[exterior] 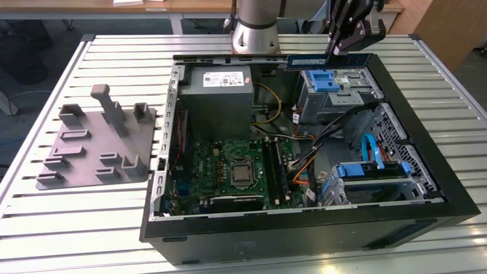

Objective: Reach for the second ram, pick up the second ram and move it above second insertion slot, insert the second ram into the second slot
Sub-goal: 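Pick up the second ram and move it above second insertion slot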

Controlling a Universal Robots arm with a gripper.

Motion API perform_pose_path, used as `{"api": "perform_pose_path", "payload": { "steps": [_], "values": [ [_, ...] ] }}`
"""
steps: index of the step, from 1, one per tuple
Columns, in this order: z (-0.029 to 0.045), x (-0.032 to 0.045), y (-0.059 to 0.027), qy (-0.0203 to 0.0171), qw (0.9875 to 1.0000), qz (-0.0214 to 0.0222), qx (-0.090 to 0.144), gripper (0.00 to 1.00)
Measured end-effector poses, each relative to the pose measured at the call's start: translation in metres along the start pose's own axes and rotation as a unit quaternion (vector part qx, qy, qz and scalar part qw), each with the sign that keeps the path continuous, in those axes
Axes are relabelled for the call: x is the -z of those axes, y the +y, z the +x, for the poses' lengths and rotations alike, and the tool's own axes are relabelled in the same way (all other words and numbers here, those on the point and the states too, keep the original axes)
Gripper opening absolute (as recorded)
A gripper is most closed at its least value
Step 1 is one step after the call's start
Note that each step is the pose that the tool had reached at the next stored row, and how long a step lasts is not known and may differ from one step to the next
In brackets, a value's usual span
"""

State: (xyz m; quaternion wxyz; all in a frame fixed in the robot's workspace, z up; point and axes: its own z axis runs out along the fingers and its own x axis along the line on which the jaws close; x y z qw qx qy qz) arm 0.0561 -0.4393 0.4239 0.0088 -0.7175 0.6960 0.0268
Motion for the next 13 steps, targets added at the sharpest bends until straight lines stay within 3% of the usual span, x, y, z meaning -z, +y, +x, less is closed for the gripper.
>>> {"api": "perform_pose_path", "payload": {
  "steps": [4,8,13],
  "values": [
    [0.0006,-0.0064,0.0014,-0.0004,0.9998,0.0009,-0.017,0.14],
    [0.0008,-0.0109,0.0015,-0.0012,0.9986,0.0027,-0.053,0.14],
    [0.0009,-0.0111,0.0017,-0.0021,0.9985,0.0028,-0.054,0.14]
  ]
}}
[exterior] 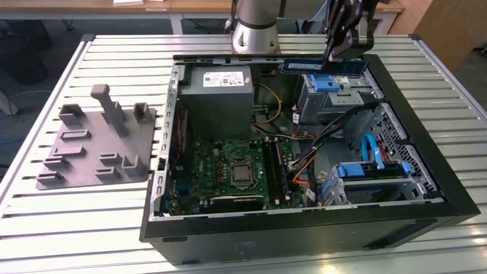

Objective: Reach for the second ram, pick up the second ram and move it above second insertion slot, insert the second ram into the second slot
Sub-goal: 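Pick up the second ram and move it above second insertion slot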

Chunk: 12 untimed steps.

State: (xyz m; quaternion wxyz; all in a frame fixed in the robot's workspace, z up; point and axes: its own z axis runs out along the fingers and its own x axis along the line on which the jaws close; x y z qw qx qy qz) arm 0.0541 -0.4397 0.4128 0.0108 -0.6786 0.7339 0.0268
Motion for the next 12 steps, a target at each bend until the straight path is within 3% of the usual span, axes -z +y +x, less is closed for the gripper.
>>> {"api": "perform_pose_path", "payload": {
  "steps": [4,12],
  "values": [
    [0.0041,-0.0015,0.006,0.0001,1.0,0.0,0.0,0.14],
    [0.0229,-0.0134,0.0214,0.0,1.0,0.0,0.0,0.14]
  ]
}}
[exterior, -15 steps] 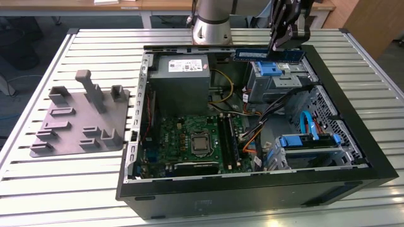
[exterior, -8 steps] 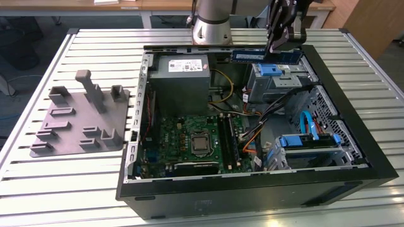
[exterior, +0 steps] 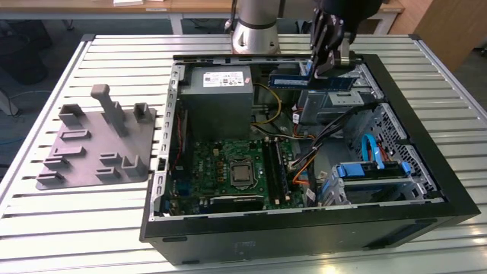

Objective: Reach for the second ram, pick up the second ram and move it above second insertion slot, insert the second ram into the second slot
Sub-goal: 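Pick up the second ram and move it above second insertion slot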

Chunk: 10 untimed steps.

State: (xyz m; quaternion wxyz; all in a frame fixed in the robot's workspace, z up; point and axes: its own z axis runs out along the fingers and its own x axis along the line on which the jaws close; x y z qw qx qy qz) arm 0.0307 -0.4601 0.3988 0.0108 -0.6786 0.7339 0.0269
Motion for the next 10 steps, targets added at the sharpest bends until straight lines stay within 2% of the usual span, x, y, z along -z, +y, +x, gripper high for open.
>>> {"api": "perform_pose_path", "payload": {
  "steps": [5,10],
  "values": [
    [0.0045,-0.0091,0.0106,0.0001,1.0,0.0,0.0,0.14],
    [0.0058,-0.0181,0.0136,0.0002,1.0,0.0,0.0,0.14]
  ]
}}
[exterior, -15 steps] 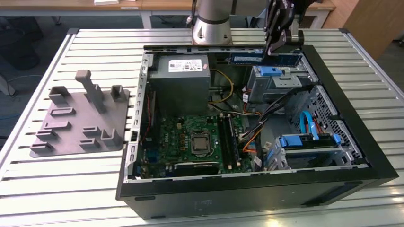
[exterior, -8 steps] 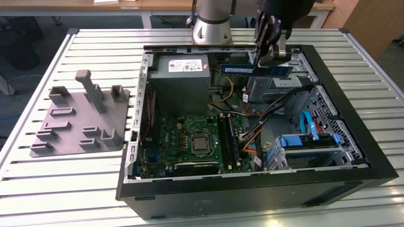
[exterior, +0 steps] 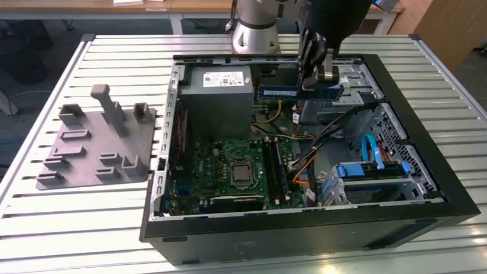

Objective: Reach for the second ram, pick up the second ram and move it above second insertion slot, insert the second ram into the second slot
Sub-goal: 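Pick up the second ram and move it above second insertion slot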

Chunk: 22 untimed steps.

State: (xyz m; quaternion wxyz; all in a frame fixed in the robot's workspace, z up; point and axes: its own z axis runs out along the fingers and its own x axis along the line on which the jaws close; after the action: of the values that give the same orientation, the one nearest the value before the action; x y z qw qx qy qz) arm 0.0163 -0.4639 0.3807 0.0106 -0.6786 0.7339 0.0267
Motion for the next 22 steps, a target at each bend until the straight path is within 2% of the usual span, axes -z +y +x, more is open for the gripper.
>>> {"api": "perform_pose_path", "payload": {
  "steps": [11,22],
  "values": [
    [0.0011,-0.0182,0.0009,0.0,1.0,0.0,0.0,0.14],
    [0.0019,-0.0324,0.0014,0.0,1.0,0.0,0.0,0.14]
  ]
}}
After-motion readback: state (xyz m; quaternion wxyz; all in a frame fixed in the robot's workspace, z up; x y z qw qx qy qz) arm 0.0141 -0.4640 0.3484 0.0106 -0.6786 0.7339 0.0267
